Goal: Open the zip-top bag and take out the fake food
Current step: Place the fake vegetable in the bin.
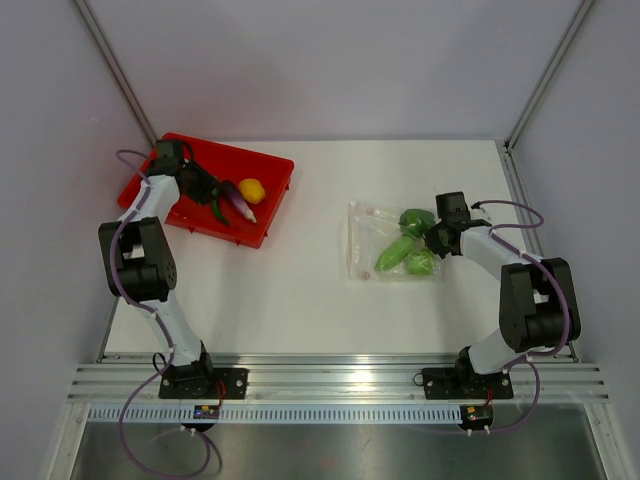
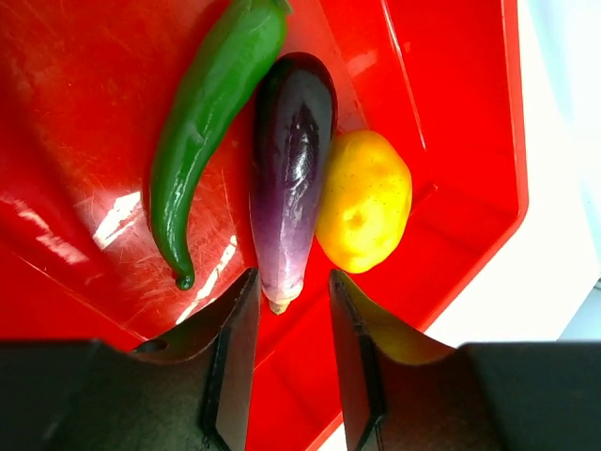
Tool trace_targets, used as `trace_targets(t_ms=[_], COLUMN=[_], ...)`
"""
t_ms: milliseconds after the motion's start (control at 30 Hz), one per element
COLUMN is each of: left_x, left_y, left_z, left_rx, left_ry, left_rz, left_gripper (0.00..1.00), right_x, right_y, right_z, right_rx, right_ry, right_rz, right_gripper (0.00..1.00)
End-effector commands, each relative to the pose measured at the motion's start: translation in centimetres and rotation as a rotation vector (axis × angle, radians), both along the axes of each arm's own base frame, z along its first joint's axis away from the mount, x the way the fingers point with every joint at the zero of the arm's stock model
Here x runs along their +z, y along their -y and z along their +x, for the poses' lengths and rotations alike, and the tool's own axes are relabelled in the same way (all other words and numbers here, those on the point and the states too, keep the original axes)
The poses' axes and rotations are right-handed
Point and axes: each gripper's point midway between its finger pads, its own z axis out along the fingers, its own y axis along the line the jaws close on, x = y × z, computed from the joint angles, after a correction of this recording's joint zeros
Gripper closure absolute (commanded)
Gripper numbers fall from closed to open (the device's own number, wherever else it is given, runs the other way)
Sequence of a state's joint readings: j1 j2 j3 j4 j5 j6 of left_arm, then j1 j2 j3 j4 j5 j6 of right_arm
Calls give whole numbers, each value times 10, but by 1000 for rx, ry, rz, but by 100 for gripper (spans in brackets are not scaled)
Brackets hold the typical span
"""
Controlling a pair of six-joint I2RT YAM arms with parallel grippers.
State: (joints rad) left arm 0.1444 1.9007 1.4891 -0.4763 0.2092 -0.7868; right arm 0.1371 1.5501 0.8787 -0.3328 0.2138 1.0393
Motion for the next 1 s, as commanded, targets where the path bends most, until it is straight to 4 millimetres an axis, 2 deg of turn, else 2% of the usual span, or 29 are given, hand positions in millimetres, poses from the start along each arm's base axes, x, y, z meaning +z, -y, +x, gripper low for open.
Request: trace_targets(t_ms=[0, 33, 67, 100, 133, 233, 267, 333, 367, 400, 467, 500, 533, 567, 733, 767, 833, 867, 967], left_x=[33, 41, 48, 54, 72, 101, 106, 118, 120, 112, 122, 124, 117, 127, 132, 122, 123, 110, 94], left_y=[10, 17, 32, 37, 47, 84, 100, 116, 125, 144, 170, 181, 187, 201, 229, 239, 251, 260, 275], left_z=[2, 1, -1, -2, -5, -11, -14, -19, -22, -32, -42, -49, -55, -64, -87, -96, -103, -112, -118], left_rx=[-24, -35, -61, -59, -72, -130, -161, -182, -196, -228, -277, -293, -303, -334, -394, -419, -449, -471, -506], left_ry=[94, 112, 124, 137, 178, 247, 260, 292, 300, 286, 336, 341, 332, 364, 413, 399, 427, 402, 392], left_rz=[-23, -17, -7, 22, 36, 44, 39, 14, 4, -18, -66, -105, -115, -127, -134, -144, -173, -179, -187], left_gripper=[60, 59, 59, 56, 52, 49, 48, 48, 48, 48, 48, 48, 48, 48, 52, 55, 58, 58, 59], right_x=[12, 12, 13, 14, 14, 15, 17, 18, 17, 18, 18, 19, 18, 19, 19, 19, 19, 19, 19], right_y=[-4, -4, -5, -5, -5, -7, -8, -8, -8, -9, -10, -10, -10, -10, -12, -11, -13, -13, -13], right_z=[10, 10, 11, 11, 12, 12, 12, 13, 13, 13, 13, 13, 14, 13, 13, 13, 13, 14, 14], right_rx=[16, 18, 17, 22, 26, 35, 39, 37, 38, 47, 54, 52, 51, 51, 56, 58, 62, 66, 67], right_ry=[55, 56, 60, 63, 66, 73, 79, 84, 82, 82, 81, 81, 83, 83, 85, 85, 84, 86, 85], right_rz=[21, 22, 22, 23, 25, 33, 34, 35, 33, 34, 38, 39, 41, 41, 46, 43, 50, 49, 51], right_gripper=[100, 100, 100, 100, 100, 100, 100, 100, 100, 100, 100, 100, 100, 100, 100, 100, 100, 100, 100])
